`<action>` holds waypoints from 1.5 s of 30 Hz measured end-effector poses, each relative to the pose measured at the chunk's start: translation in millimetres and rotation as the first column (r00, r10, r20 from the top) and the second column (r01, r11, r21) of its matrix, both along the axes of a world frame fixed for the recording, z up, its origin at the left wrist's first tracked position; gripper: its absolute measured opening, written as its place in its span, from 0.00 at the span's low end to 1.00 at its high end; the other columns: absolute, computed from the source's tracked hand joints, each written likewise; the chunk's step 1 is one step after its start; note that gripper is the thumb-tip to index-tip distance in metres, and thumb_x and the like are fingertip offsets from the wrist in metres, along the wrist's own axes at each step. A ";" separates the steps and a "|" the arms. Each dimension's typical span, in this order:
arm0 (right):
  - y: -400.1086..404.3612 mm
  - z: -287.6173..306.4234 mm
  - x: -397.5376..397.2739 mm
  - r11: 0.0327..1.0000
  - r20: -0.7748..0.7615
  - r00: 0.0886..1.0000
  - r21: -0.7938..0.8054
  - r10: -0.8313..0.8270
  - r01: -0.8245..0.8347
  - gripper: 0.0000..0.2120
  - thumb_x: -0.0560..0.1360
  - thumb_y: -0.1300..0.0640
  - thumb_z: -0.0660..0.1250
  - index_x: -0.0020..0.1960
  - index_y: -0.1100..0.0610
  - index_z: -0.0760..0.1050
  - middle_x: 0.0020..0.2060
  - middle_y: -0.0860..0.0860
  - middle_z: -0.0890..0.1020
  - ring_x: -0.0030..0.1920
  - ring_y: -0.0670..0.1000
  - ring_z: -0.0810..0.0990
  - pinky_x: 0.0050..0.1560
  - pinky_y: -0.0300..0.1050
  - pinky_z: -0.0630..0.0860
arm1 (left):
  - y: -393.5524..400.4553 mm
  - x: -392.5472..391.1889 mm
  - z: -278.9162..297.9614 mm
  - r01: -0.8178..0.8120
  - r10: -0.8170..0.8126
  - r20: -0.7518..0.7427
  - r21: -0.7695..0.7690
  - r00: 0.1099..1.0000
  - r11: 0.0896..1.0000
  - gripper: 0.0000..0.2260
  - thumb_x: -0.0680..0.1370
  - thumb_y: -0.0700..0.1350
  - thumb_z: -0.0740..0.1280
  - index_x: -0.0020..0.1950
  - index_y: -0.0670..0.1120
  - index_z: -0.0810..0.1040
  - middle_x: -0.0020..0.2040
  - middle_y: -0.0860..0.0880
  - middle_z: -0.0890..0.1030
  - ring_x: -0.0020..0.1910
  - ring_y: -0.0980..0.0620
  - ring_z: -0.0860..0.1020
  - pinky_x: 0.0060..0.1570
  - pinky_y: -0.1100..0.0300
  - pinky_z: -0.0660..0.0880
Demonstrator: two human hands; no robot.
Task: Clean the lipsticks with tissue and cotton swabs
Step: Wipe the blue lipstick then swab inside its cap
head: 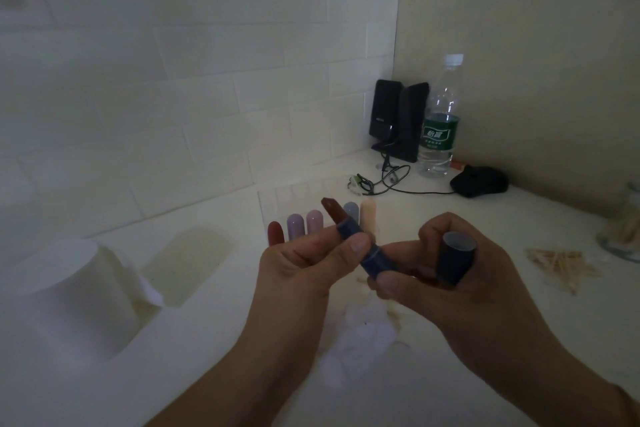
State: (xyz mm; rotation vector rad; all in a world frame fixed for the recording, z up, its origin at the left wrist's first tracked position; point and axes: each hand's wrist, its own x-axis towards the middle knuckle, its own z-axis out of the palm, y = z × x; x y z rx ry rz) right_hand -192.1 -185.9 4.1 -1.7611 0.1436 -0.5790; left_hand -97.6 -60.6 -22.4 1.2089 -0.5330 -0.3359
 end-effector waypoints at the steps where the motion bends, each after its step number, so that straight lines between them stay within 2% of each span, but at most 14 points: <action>1: -0.4 0.2 0.2 0.999 0.007 1.000 0.041 0.024 -0.024 0.19 0.59 0.60 0.75 0.40 0.60 0.65 0.39 0.53 0.86 0.40 0.55 0.85 0.47 0.57 0.79 | 0.7 -0.3 1.0 0.010 -0.010 0.006 0.009 1.000 1.000 0.35 0.54 0.66 0.79 0.54 0.47 0.85 0.71 0.37 0.70 0.74 0.42 0.64 0.72 0.43 0.59; 5: -5.1 -3.5 3.6 0.942 0.051 0.987 0.296 0.150 -0.158 0.13 0.61 0.67 0.71 0.38 0.60 0.68 0.37 0.62 0.84 0.37 0.61 0.84 0.39 0.49 0.79 | 0.7 -3.5 4.3 0.107 -0.106 0.032 -0.021 0.994 0.994 0.29 0.58 0.67 0.76 0.52 0.51 0.85 0.69 0.43 0.74 0.75 0.41 0.61 0.72 0.38 0.57; 7: -6.1 -5.4 4.8 0.933 0.058 0.985 0.314 0.165 -0.175 0.11 0.60 0.67 0.72 0.34 0.55 0.73 0.35 0.61 0.83 0.38 0.62 0.84 0.38 0.47 0.79 | 1.5 -3.3 3.5 0.153 -0.152 0.027 -0.032 0.988 0.988 0.25 0.62 0.65 0.75 0.52 0.51 0.85 0.65 0.45 0.78 0.74 0.42 0.64 0.72 0.37 0.58; 12: -0.2 -5.7 0.3 0.998 0.028 0.999 -0.050 -0.039 0.041 0.17 0.55 0.58 0.78 0.37 0.56 0.71 0.37 0.50 0.84 0.39 0.48 0.85 0.40 0.42 0.81 | 2.7 -1.9 1.5 0.181 -0.182 -0.020 -0.020 0.983 0.983 0.21 0.64 0.59 0.77 0.49 0.47 0.86 0.63 0.40 0.79 0.71 0.40 0.68 0.73 0.41 0.59; 15: 8.9 -9.1 -3.3 0.921 0.127 0.972 -0.318 -0.196 0.227 0.18 0.56 0.53 0.79 0.38 0.50 0.72 0.38 0.40 0.83 0.38 0.41 0.83 0.39 0.33 0.78 | 2.2 -2.8 1.7 0.165 -0.165 -0.024 -0.017 0.986 0.986 0.19 0.64 0.58 0.77 0.48 0.48 0.86 0.63 0.40 0.79 0.70 0.43 0.70 0.72 0.42 0.60; 17: 9.0 -11.3 -2.1 0.966 0.165 0.977 -0.195 -0.138 0.170 0.15 0.58 0.52 0.76 0.39 0.52 0.72 0.40 0.42 0.83 0.40 0.43 0.84 0.38 0.33 0.79 | 2.2 -3.8 5.0 0.151 -0.154 -0.048 -0.052 0.987 0.987 0.25 0.60 0.62 0.78 0.50 0.48 0.86 0.70 0.38 0.72 0.75 0.40 0.62 0.73 0.39 0.55; 19: 3.8 -11.5 2.8 0.996 0.118 0.992 0.080 0.035 -0.045 0.13 0.64 0.52 0.72 0.37 0.56 0.69 0.41 0.52 0.85 0.42 0.53 0.85 0.39 0.43 0.81 | 2.6 -3.9 7.1 0.165 -0.170 -0.034 -0.116 0.985 0.980 0.24 0.61 0.62 0.78 0.49 0.48 0.86 0.67 0.40 0.75 0.75 0.38 0.60 0.74 0.37 0.51; 22: -2.6 -13.6 7.9 0.903 0.077 0.968 0.349 0.240 -0.252 0.17 0.63 0.45 0.76 0.35 0.52 0.71 0.40 0.63 0.84 0.41 0.64 0.84 0.39 0.50 0.81 | 3.1 -3.3 6.5 0.142 -0.141 0.016 -0.090 0.990 0.986 0.24 0.61 0.64 0.77 0.49 0.50 0.86 0.66 0.41 0.76 0.76 0.36 0.57 0.74 0.36 0.48; 26: -1.2 -12.4 6.0 0.974 0.102 0.995 0.224 0.011 -0.034 0.16 0.63 0.61 0.75 0.38 0.57 0.67 0.38 0.59 0.85 0.40 0.59 0.85 0.44 0.55 0.79 | 1.5 -2.6 1.1 0.167 -0.163 0.045 -0.110 0.986 0.980 0.18 0.63 0.56 0.77 0.47 0.48 0.86 0.60 0.44 0.81 0.73 0.43 0.65 0.74 0.40 0.56; 30: 7.1 -8.8 -0.4 0.977 0.154 0.972 -0.092 -0.176 0.192 0.16 0.56 0.53 0.77 0.36 0.43 0.71 0.40 0.46 0.85 0.42 0.47 0.85 0.43 0.46 0.80 | 0.9 -2.4 1.6 0.135 -0.136 -0.004 -0.108 0.991 0.985 0.26 0.59 0.63 0.78 0.50 0.48 0.86 0.69 0.40 0.73 0.76 0.42 0.60 0.74 0.39 0.51; 34: 3.0 -10.7 6.2 0.963 0.077 0.995 0.258 0.066 -0.084 0.12 0.66 0.54 0.68 0.39 0.58 0.67 0.39 0.59 0.84 0.41 0.60 0.85 0.39 0.49 0.82 | 1.0 -2.1 4.6 0.158 -0.159 0.008 -0.152 0.987 0.976 0.23 0.61 0.63 0.77 0.49 0.50 0.85 0.65 0.43 0.78 0.76 0.39 0.59 0.74 0.36 0.47; 37: -0.9 -11.9 10.0 0.882 0.055 0.989 0.446 0.140 -0.150 0.10 0.67 0.57 0.68 0.36 0.58 0.67 0.38 0.65 0.83 0.39 0.65 0.84 0.37 0.47 0.81 | 1.2 -2.4 5.6 0.121 -0.121 0.009 -0.117 0.993 0.986 0.26 0.61 0.65 0.76 0.51 0.50 0.85 0.67 0.41 0.75 0.76 0.39 0.58 0.73 0.36 0.49; 42: 0.2 -11.4 5.2 0.981 0.056 0.996 0.187 -0.071 0.059 0.15 0.61 0.66 0.75 0.37 0.58 0.68 0.39 0.55 0.85 0.42 0.55 0.85 0.45 0.53 0.80 | -1.2 -1.5 1.1 0.075 -0.072 0.022 -0.126 0.997 0.989 0.28 0.59 0.64 0.78 0.51 0.48 0.85 0.68 0.39 0.75 0.75 0.42 0.62 0.74 0.40 0.52; 45: 7.9 -9.7 1.7 0.972 0.137 0.966 -0.053 -0.222 0.230 0.15 0.57 0.55 0.78 0.37 0.50 0.73 0.39 0.44 0.85 0.40 0.44 0.85 0.43 0.45 0.81 | -1.8 -2.0 -0.2 0.049 -0.049 -0.002 -0.135 0.999 0.990 0.28 0.58 0.64 0.78 0.50 0.46 0.85 0.67 0.39 0.75 0.74 0.43 0.64 0.74 0.42 0.53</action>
